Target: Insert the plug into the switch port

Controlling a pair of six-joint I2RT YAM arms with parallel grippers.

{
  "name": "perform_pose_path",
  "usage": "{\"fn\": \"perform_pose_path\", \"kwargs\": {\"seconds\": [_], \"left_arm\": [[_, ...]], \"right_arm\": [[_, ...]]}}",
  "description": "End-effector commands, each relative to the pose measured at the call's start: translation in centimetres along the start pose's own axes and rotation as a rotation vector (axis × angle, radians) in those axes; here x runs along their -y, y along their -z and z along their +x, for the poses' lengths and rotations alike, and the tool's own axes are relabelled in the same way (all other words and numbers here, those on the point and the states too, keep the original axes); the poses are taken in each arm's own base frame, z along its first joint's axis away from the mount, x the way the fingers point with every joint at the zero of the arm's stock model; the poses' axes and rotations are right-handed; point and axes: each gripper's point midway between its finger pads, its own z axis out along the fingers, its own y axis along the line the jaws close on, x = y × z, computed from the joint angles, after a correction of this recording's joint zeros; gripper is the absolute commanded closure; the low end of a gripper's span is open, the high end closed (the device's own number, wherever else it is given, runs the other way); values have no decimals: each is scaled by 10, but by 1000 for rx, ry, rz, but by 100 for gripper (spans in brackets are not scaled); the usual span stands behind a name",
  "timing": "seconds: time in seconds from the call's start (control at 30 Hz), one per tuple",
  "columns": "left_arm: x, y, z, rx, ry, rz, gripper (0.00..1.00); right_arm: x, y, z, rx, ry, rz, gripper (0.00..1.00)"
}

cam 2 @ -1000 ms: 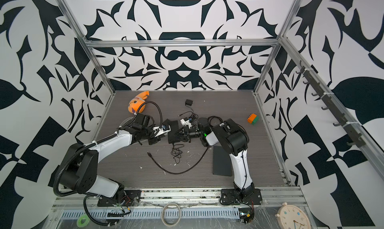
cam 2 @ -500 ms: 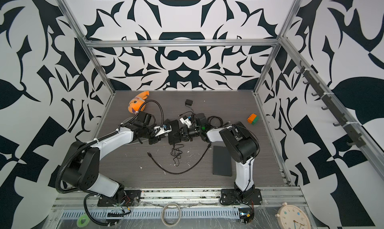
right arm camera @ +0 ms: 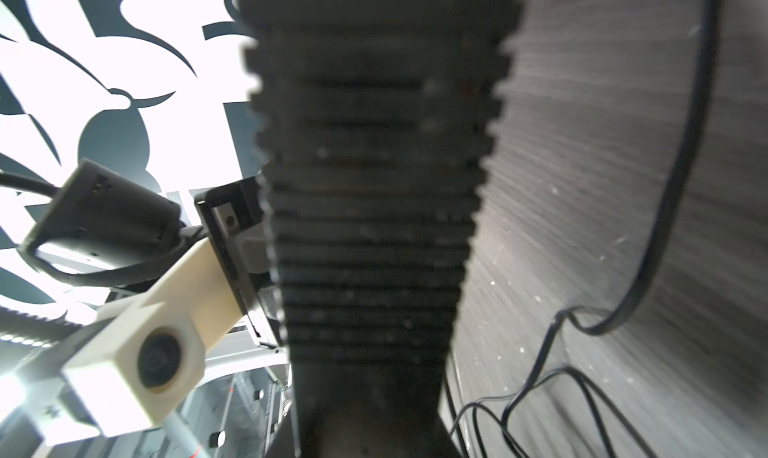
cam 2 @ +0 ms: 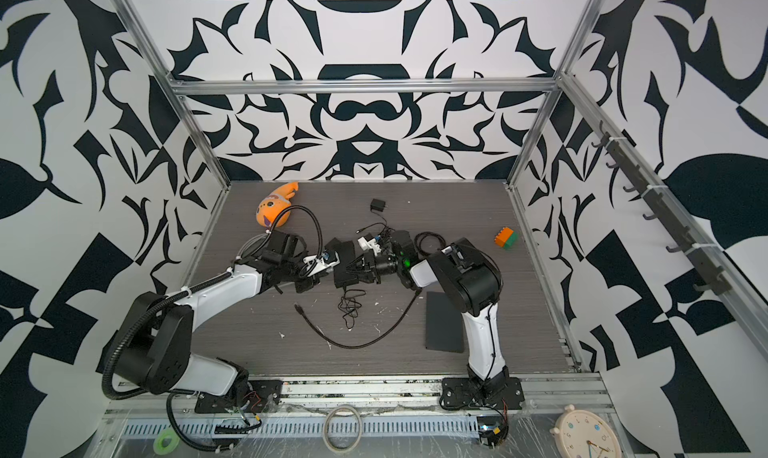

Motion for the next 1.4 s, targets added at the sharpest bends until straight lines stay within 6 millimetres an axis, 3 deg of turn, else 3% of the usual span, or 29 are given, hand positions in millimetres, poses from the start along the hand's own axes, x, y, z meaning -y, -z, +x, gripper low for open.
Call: {"fn": "perform_pose_path", "kwargs": {"seconds": [0.0,0.13,0.33,0.7,1.37], "left_arm": [[21,14,-68,271,-118,102,100],[33,15,-67,243,-117,147,100],[45,10,-36,127,-72,136,100],[48,14,-35,132,-49,132,100],[23,12,-32,123,-52,73,100]], "right_arm": [[-58,-16,12,-42,228,-94,94],[-56,-14,10,-36,233,-75,95],[-60,-5,-1,-2,222,-109,96],[-56,-4,-4,6,221,-95,96],[-54,-6,16,-67,231,-100,96]]}}
